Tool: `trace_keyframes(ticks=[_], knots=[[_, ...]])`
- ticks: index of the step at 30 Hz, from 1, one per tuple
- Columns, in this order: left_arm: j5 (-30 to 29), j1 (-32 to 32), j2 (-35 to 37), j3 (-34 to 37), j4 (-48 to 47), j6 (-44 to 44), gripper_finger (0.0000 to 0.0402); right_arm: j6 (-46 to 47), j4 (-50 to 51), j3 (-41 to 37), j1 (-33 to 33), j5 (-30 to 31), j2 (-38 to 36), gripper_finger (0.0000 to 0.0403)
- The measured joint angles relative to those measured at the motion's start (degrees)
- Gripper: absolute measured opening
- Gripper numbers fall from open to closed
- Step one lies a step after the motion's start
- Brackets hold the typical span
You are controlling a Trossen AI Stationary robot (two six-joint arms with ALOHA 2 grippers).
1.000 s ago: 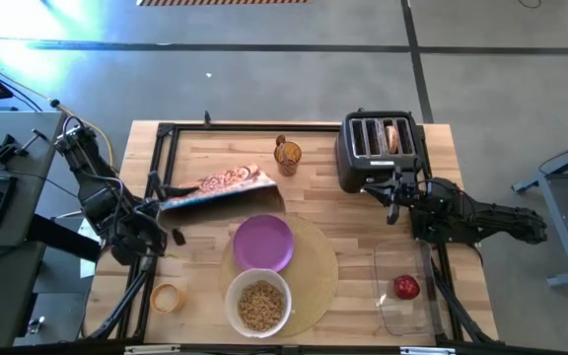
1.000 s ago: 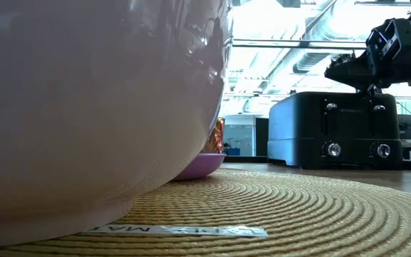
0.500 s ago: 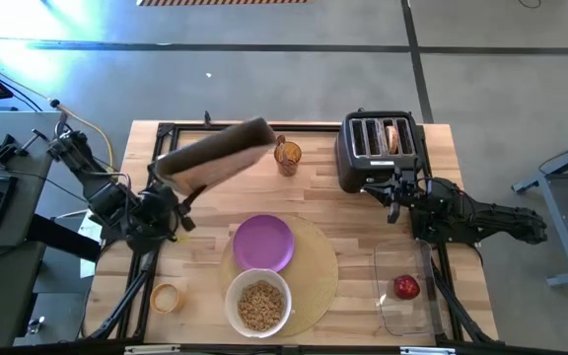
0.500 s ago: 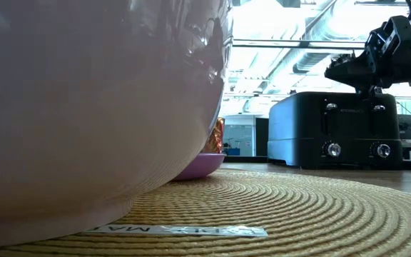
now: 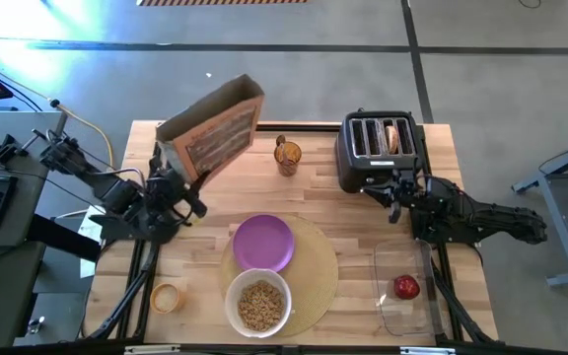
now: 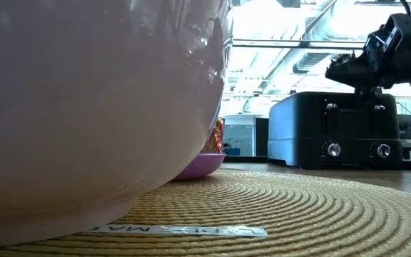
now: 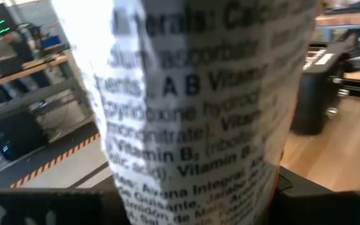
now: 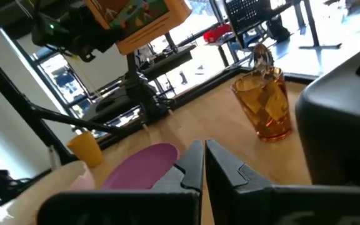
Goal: Arrange a breakfast setting
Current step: Pour the cereal from the cereal box into the white bowl
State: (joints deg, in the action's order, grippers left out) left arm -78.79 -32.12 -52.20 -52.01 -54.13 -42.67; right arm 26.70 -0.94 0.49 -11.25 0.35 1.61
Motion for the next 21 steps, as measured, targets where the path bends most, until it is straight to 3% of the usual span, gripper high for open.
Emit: trace_keyframes(ticks=[5, 21], knots=[[-0.08, 4.61, -2.43, 0.00, 0.00, -4.35, 0.0149, 4.49, -0.01, 0.00, 0.00, -0.41, 0.00, 0.0000], [0.20, 14.52, -16.71, 0.01, -0.02, -23.30, 0.0149, 4.41, -0.05, 0.00, 0.02, -0.56, 0.00, 0.0000]])
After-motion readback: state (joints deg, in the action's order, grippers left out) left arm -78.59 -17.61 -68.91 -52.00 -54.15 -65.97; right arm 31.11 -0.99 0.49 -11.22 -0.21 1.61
